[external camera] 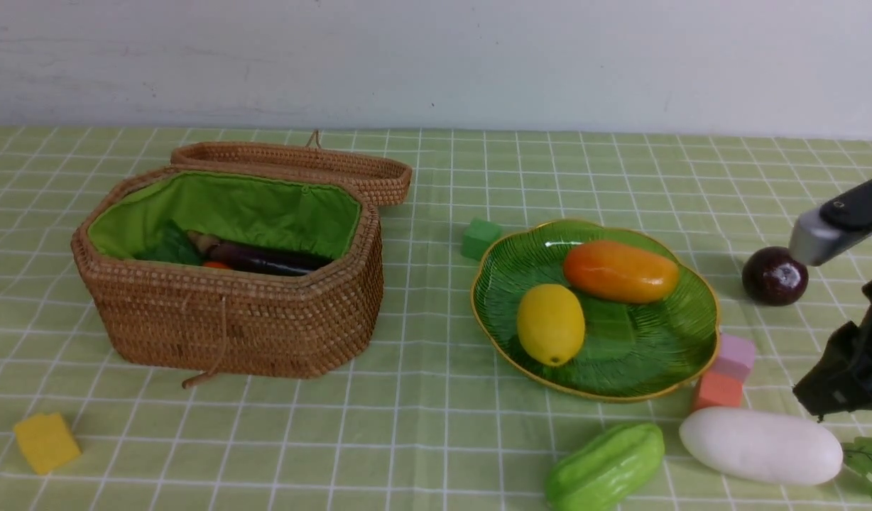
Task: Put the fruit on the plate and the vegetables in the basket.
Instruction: Take a daikon with your right arm and place it on the basket on the left.
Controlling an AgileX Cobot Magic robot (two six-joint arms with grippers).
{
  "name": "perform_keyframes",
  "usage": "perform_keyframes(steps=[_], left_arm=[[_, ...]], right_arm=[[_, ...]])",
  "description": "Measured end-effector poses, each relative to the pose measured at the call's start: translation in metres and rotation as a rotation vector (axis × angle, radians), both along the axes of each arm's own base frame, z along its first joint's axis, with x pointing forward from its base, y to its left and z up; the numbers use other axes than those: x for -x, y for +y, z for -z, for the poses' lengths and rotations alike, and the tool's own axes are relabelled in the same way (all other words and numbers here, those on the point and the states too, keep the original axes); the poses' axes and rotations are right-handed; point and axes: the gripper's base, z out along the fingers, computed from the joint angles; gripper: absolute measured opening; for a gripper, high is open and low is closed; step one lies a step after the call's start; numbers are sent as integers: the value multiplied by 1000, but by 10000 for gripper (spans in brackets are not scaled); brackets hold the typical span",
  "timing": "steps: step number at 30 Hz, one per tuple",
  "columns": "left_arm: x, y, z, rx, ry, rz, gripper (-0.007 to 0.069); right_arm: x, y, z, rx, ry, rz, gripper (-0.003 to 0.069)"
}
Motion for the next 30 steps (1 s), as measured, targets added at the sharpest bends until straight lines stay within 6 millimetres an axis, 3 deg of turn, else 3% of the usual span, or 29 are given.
perform_keyframes(steps=[6,8,14,21,30], left_arm=[[0,0,0,0,0,0,71],[0,0,0,0,0,0,74],[0,0,0,0,0,0,78],[0,0,0,0,0,0,83],[0,0,0,0,0,0,92]], right_arm=[[-13,2,10,62,-34,-46,402],[-13,7,17,154,-14,-167,484],[-19,13,32,317,5,-393,625],[-42,16,56,331,-38,-426,629],[-59,20,103,311,84,-448,614]])
